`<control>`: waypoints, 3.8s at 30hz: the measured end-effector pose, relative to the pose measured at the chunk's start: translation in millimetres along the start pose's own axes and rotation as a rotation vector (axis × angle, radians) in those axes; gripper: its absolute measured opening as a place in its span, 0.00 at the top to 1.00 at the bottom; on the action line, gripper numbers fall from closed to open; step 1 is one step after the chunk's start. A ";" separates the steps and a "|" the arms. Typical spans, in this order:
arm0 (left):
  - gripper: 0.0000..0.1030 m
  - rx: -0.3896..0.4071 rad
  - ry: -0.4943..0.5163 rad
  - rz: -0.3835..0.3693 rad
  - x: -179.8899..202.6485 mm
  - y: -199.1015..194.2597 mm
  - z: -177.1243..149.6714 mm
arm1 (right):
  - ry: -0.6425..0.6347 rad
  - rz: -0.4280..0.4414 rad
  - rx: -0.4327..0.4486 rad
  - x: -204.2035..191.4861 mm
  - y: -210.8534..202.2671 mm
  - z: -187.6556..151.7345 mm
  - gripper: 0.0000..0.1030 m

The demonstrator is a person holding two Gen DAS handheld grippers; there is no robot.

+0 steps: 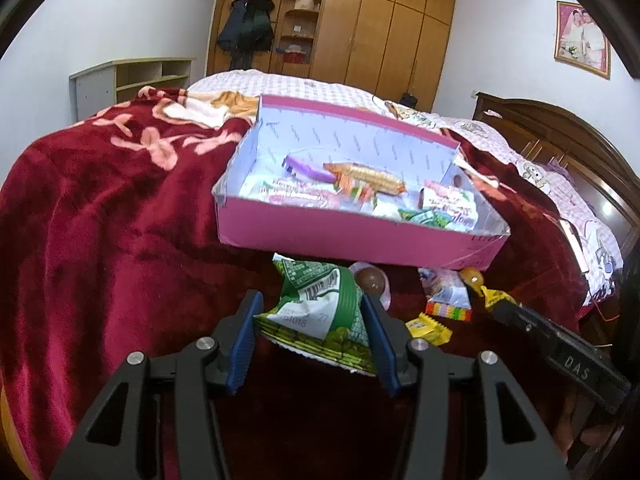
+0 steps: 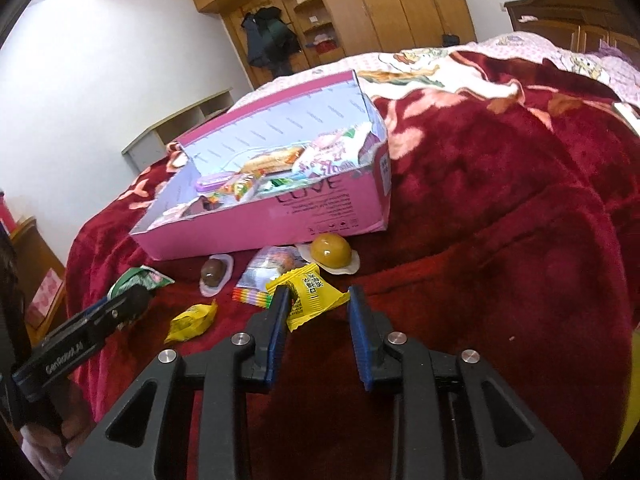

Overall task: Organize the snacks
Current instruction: 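Lift the green bag with the left tool while the right tool grasps the yellow candy packet, then carry the green bag with the left tool while the right tool carries the yellow candy into the box, then open the left tool to drop the green bag while the right tool releases the yellow candy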

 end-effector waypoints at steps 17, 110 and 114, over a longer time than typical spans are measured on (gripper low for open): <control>0.48 0.066 -0.003 -0.021 0.6 -11.1 45.6 | -0.086 0.029 0.038 -30.7 -13.7 22.4 0.71; 0.46 -0.052 0.078 0.030 24.7 127.2 94.9 | -0.093 -0.106 0.007 27.5 111.9 133.1 0.70; 0.41 -0.050 0.088 0.035 24.8 127.2 94.4 | -0.093 -0.105 0.014 27.5 111.0 133.4 0.65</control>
Point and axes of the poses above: each gripper's, at about its wrist camera, not at the fingertips, and y roughly the way its jaws point, x to its right, z to its top, the point moved 9 cm from there along y, roughly the way its jaws point, and after that the axes turned 8 degrees about z, right-handed, at the moved point
